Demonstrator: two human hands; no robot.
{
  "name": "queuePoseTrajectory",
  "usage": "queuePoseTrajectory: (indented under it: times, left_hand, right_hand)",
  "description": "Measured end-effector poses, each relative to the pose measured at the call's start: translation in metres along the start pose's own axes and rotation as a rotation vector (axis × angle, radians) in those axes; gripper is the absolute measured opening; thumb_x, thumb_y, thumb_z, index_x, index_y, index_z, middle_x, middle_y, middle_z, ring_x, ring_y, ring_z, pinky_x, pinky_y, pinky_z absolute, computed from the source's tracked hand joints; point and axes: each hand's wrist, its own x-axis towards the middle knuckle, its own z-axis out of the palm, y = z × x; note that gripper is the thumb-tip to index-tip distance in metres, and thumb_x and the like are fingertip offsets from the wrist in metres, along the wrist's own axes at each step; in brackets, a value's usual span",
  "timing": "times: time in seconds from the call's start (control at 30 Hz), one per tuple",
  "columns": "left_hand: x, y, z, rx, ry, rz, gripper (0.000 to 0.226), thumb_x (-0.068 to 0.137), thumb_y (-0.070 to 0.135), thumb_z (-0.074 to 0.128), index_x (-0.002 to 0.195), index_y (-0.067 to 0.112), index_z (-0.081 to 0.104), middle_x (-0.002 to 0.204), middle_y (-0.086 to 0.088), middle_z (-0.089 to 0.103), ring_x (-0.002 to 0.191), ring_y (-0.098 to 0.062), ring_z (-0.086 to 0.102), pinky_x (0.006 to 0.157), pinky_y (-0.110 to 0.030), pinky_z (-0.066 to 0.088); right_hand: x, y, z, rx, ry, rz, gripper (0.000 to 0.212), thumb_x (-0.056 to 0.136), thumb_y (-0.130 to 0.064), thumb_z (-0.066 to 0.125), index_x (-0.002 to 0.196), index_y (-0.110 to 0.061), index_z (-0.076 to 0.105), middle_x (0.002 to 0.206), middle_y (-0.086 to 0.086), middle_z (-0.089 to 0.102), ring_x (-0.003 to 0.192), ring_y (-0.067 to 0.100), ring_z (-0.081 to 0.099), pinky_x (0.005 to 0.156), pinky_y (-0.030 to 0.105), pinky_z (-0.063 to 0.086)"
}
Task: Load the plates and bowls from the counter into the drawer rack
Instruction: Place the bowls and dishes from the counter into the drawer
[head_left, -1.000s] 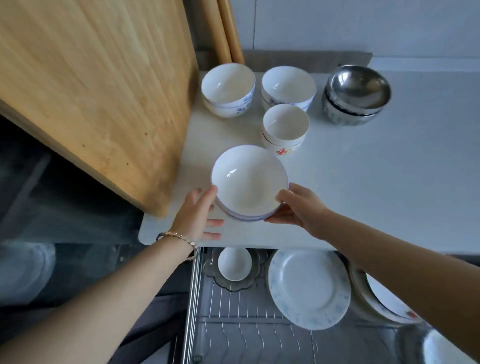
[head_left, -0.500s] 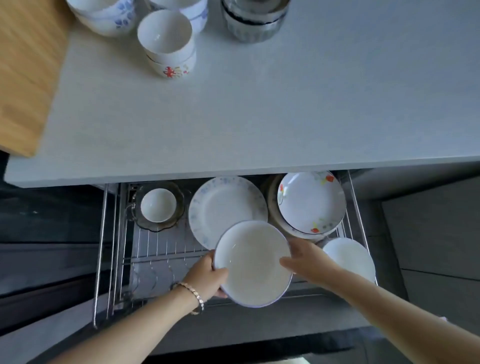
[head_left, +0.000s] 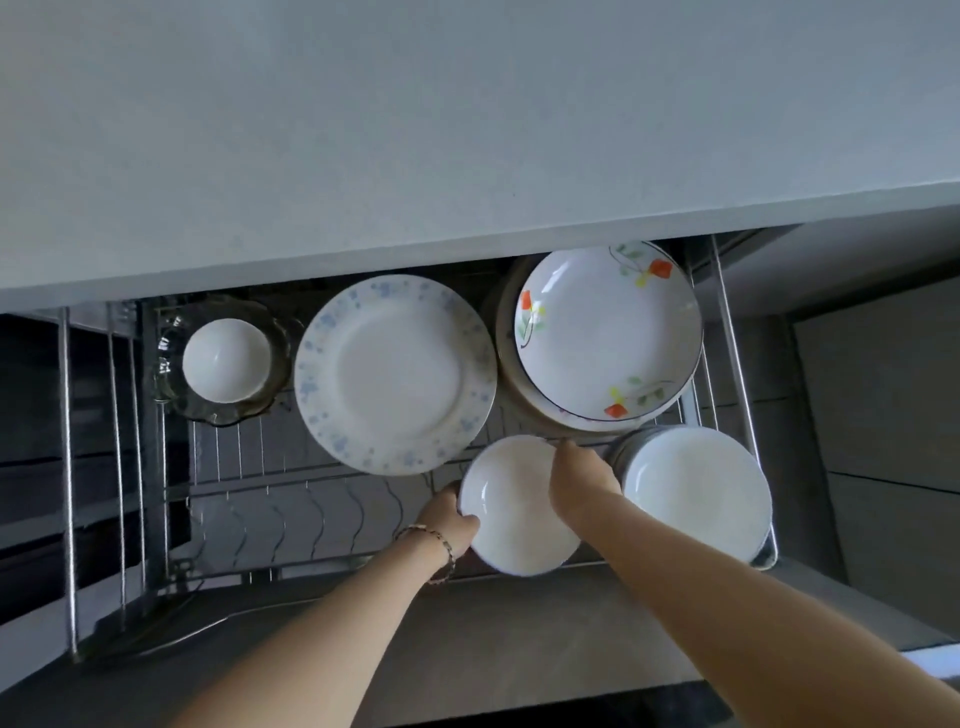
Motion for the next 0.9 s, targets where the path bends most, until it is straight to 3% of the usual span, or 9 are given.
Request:
queuePoseTrajectory:
  times: [0.2,0.4,0.57,0.7,0.9]
  left_hand:
    - [0.015,0.01,0.007,0.064,-0.006,-0.01,0.043,0.086,0.004,0.046,0.128,0.007,0.051,0.126,-0.018,0.06,0.114,-0.032,0.057,0.09,-0.033,0.049]
    - [0.009,0.015,0.013,0.036,-0.074,-0.054,0.045,0.086,0.006,0.048,0.131,0.01,0.047,0.13,-0.015,0.057,0.117,-0.032,0.056,0.095,-0.041,0.052]
    - [-0.013,0.023,-0.005,0.083,-0.001,-0.052,0.052,0.091,0.026,0.05,0.137,0.006,0.038,0.134,-0.013,0.053,0.118,-0.029,0.056,0.097,-0.036,0.049]
    - [-0.048,0.034,-0.068,0.167,0.068,0.159,0.038,0.094,0.019,0.043,0.128,0.007,0.052,0.133,-0.008,0.057,0.122,-0.023,0.055,0.103,-0.027,0.042]
    - [-0.108,0.052,-0.229,0.15,0.306,0.331,0.029,0.092,0.013,0.046,0.116,0.011,0.062,0.12,-0.006,0.064,0.11,-0.021,0.061,0.09,-0.023,0.043]
  right_hand:
    - [0.008,0.002,-0.002,-0.058,0.03,0.002,0.038,0.093,-0.001,0.041,0.131,0.0,0.045,0.132,0.016,0.055,0.123,0.03,0.054,0.101,0.035,0.044]
    - [-0.01,-0.006,-0.01,-0.159,0.087,-0.133,0.047,0.09,-0.002,0.042,0.137,-0.001,0.036,0.139,0.016,0.042,0.132,0.031,0.036,0.108,0.036,0.035]
    - [-0.037,-0.017,-0.03,-0.15,0.083,-0.249,0.042,0.09,-0.006,0.041,0.132,-0.009,0.047,0.131,0.011,0.053,0.121,0.028,0.05,0.101,0.036,0.045]
    - [-0.068,-0.054,-0.067,0.022,0.041,-0.368,0.033,0.096,-0.023,0.038,0.118,-0.009,0.058,0.119,0.014,0.065,0.107,0.031,0.061,0.094,0.038,0.05]
    - [-0.127,-0.151,-0.143,0.148,0.173,-0.584,0.026,0.095,-0.029,0.043,0.104,-0.017,0.064,0.107,0.005,0.07,0.103,0.024,0.063,0.089,0.029,0.046]
